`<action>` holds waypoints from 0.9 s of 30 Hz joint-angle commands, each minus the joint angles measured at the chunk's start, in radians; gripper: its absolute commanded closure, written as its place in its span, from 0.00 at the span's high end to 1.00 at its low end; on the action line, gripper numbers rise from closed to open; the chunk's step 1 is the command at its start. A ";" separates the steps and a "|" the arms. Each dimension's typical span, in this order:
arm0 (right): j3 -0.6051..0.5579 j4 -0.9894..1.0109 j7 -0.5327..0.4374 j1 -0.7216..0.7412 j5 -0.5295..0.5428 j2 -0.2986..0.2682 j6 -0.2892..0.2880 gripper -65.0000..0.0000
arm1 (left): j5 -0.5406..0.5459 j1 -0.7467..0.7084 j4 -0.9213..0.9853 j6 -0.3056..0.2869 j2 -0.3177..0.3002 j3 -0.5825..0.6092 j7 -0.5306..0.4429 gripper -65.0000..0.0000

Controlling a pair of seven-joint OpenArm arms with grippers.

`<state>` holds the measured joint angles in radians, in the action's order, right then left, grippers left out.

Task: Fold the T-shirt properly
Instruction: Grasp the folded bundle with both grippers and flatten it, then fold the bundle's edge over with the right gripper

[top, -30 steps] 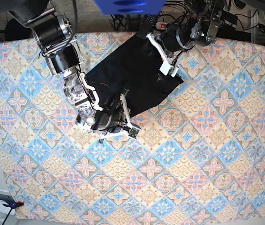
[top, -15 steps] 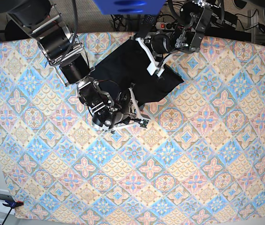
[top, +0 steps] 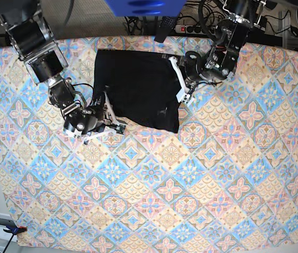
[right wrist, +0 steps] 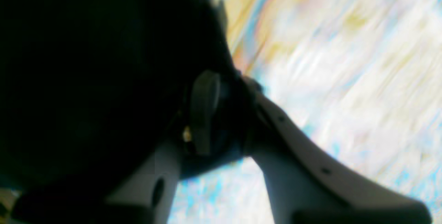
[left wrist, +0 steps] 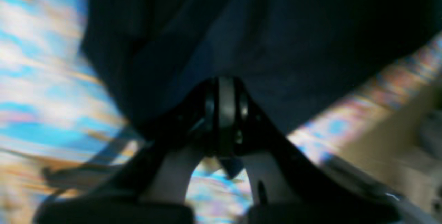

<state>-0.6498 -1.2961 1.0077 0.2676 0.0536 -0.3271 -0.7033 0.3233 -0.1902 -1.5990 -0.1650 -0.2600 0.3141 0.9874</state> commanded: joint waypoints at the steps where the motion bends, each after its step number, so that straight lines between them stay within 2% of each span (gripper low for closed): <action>1: 0.008 -0.056 0.021 0.009 -0.019 -0.025 0.005 0.18 | -0.066 0.024 0.001 0.028 -0.009 -0.008 0.011 0.01; 5: 0.031 -0.215 0.073 -0.081 -0.019 -0.077 0.005 0.18 | -0.095 0.103 0.039 0.028 -0.003 -0.005 0.011 0.01; 8: 0.086 -0.308 0.095 -0.147 -0.019 -0.094 0.005 0.18 | -0.099 0.157 0.073 0.028 0.021 -0.008 0.011 0.01; 12: 0.143 -0.439 0.115 -0.241 -0.019 -0.099 0.005 0.18 | -0.099 0.212 0.093 0.028 0.054 -0.008 0.009 0.01; 16: 0.184 -0.523 0.121 -0.273 -0.018 -0.099 0.005 0.18 | -0.097 0.225 0.059 0.028 0.074 -0.014 0.012 0.01; 20: 0.238 -0.546 0.121 -0.302 -0.016 -0.097 0.005 0.18 | -0.089 0.150 -0.027 0.028 0.064 -0.094 0.018 0.01; 27: 0.295 -0.547 0.115 -0.337 -0.016 -0.079 0.005 0.18 | -0.089 -0.102 -0.234 0.028 -0.012 -0.237 0.018 0.01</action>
<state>-0.3622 -1.8256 1.1343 -0.0860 0.0341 -0.3992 -0.7017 0.2230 -0.3119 -1.8114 -0.1333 -0.2745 0.0757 1.0286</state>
